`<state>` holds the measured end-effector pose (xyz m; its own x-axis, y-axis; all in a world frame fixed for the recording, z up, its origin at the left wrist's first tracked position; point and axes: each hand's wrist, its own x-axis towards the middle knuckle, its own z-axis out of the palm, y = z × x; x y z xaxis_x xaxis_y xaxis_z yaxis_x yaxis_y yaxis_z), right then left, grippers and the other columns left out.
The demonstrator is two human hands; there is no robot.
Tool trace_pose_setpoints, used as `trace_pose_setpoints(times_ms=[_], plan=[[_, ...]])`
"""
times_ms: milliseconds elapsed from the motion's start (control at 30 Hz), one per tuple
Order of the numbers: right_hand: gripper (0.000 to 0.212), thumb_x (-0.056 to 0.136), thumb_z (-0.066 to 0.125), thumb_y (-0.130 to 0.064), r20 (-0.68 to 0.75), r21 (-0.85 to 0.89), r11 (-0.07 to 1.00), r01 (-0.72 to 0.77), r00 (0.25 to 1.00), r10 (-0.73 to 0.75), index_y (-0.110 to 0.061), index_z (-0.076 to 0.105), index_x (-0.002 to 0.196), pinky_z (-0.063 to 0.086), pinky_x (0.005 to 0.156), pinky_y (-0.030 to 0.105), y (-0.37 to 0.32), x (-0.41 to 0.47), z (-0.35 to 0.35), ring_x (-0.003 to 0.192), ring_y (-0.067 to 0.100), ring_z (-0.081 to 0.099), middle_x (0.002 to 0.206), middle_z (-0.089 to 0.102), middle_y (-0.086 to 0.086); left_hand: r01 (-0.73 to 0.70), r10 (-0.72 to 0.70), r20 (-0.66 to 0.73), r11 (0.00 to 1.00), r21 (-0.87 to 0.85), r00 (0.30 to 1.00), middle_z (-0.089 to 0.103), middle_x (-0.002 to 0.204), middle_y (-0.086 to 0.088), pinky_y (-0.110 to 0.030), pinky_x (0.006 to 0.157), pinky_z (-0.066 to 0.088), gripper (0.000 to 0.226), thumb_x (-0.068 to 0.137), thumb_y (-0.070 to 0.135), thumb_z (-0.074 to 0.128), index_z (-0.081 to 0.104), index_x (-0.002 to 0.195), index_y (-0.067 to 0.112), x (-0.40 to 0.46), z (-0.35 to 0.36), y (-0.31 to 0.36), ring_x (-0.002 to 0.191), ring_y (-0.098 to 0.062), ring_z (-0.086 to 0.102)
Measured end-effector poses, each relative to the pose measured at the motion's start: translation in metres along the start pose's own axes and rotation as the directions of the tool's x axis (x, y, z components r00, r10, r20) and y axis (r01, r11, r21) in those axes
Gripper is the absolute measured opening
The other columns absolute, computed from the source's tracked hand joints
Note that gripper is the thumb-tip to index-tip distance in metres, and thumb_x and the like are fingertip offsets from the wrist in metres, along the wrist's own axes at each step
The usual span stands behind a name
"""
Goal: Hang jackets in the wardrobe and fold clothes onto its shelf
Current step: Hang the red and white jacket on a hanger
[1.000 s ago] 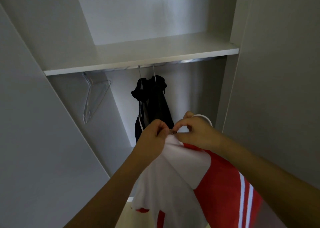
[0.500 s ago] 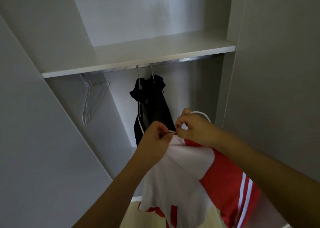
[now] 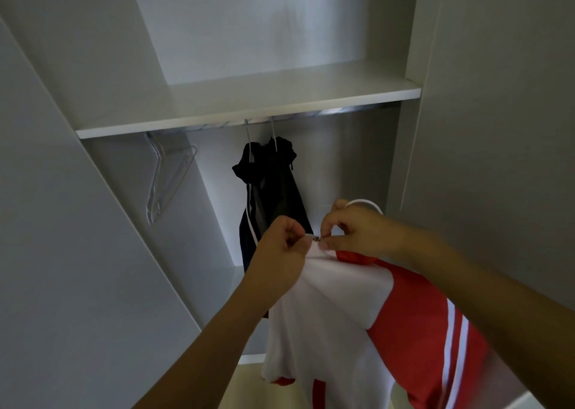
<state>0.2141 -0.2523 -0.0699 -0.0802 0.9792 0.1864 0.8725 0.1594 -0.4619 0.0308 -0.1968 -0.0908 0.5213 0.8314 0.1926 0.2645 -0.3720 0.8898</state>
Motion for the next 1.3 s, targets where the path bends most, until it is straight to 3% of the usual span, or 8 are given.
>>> trace_pose_setpoints(times_ms=[300, 567, 667, 833, 1000, 1067, 1167, 1300], plan=[[0.004, 0.086, 0.071, -0.019, -0.162, 0.154, 0.986, -0.055, 0.984, 0.08, -0.016, 0.074, 0.086, 0.042, 0.067, 0.01, -0.003, 0.003, -0.005, 0.076, 0.002, 0.054, 0.09, 0.051, -0.005, 0.046, -0.048, 0.032, 0.997, 0.06, 0.998, 0.058, 0.074, 0.01, -0.008, 0.054, 0.039, 0.013, 0.093, 0.024, 0.061, 0.056, 0.081, 0.028, 0.0, -0.002, 0.003, 0.062, 0.001, 0.055], [0.027, 0.089, 0.066, -0.014, -0.063, 0.215, 0.945, -0.246, 0.962, 0.265, -0.03, 0.057, 0.069, 0.042, 0.082, 0.018, 0.013, 0.01, -0.006, 0.082, 0.009, 0.05, 0.098, 0.039, -0.007, -0.058, 0.037, 0.078, 0.956, 0.289, 0.996, 0.051, 0.066, 0.011, -0.007, 0.054, 0.039, 0.027, 0.092, 0.024, 0.06, 0.047, 0.07, 0.025, -0.022, 0.01, -0.006, 0.059, -0.002, 0.052], [0.025, 0.089, 0.065, -0.01, -0.162, 0.338, 0.884, -0.324, 0.905, 0.393, -0.024, 0.059, 0.069, 0.041, 0.07, 0.006, 0.025, 0.003, -0.025, 0.082, 0.011, 0.052, 0.1, 0.042, 0.002, -0.038, -0.038, 0.211, 0.937, 0.346, 0.977, 0.054, 0.069, 0.009, -0.007, 0.054, 0.04, 0.025, 0.093, 0.028, 0.06, 0.048, 0.071, 0.029, -0.032, 0.002, -0.018, 0.061, -0.001, 0.055], [0.021, 0.09, 0.065, -0.017, -0.155, 0.259, 0.942, -0.214, 0.953, 0.26, -0.023, 0.057, 0.071, 0.043, 0.08, 0.02, -0.002, 0.014, -0.023, 0.085, 0.013, 0.051, 0.09, 0.041, -0.004, -0.009, -0.162, 0.395, 0.918, 0.397, 0.904, 0.057, 0.081, 0.007, -0.013, 0.059, 0.039, 0.015, 0.097, 0.036, 0.052, 0.05, 0.083, 0.029, -0.016, 0.002, -0.018, 0.07, -0.005, 0.055], [0.011, 0.087, 0.067, -0.02, -0.111, 0.225, 0.965, -0.137, 0.98, 0.165, -0.021, 0.063, 0.078, 0.044, 0.076, 0.019, -0.022, 0.019, -0.024, 0.079, 0.007, 0.051, 0.093, 0.043, -0.007, -0.075, -0.021, 0.242, 0.922, 0.381, 0.97, 0.063, 0.084, 0.005, -0.024, 0.077, 0.053, 0.03, 0.101, 0.044, 0.041, 0.059, 0.101, 0.021, -0.002, 0.026, -0.02, 0.073, -0.008, 0.06], [0.006, 0.088, 0.067, -0.016, -0.223, 0.428, 0.893, -0.141, 0.941, 0.255, -0.015, 0.065, 0.082, 0.045, 0.08, 0.024, -0.021, 0.021, -0.029, 0.082, 0.012, 0.054, 0.092, 0.053, -0.001, -0.187, 0.007, 0.345, 0.851, 0.491, 0.938, 0.059, 0.078, 0.008, -0.015, 0.071, 0.045, 0.029, 0.101, 0.042, 0.041, 0.06, 0.1, 0.021, -0.009, 0.025, -0.026, 0.068, -0.004, 0.055], [0.006, 0.09, 0.061, -0.015, -0.251, 0.806, 0.586, -0.081, 0.85, 0.463, -0.011, 0.066, 0.087, 0.041, 0.06, 0.02, -0.023, 0.022, -0.043, 0.065, 0.01, 0.046, 0.077, 0.055, 0.003, -0.363, 0.045, 0.549, 0.794, 0.488, 0.835, 0.065, 0.088, 0.008, -0.009, 0.074, 0.045, 0.024, 0.098, 0.04, 0.05, 0.065, 0.102, 0.023, -0.023, 0.018, -0.04, 0.076, -0.003, 0.058], [0.008, 0.088, 0.059, -0.008, -0.282, 0.822, 0.569, -0.006, 0.864, 0.416, -0.01, 0.064, 0.082, 0.029, 0.05, 0.018, -0.038, 0.027, -0.046, 0.054, 0.007, 0.035, 0.077, 0.049, 0.01, -0.27, 0.291, 0.046, 0.8, 0.537, 0.956, 0.055, 0.123, -0.003, -0.04, 0.101, 0.04, 0.041, 0.089, 0.044, 0.06, 0.058, 0.121, 0.018, -0.002, -0.015, -0.045, 0.114, -0.019, 0.048]])
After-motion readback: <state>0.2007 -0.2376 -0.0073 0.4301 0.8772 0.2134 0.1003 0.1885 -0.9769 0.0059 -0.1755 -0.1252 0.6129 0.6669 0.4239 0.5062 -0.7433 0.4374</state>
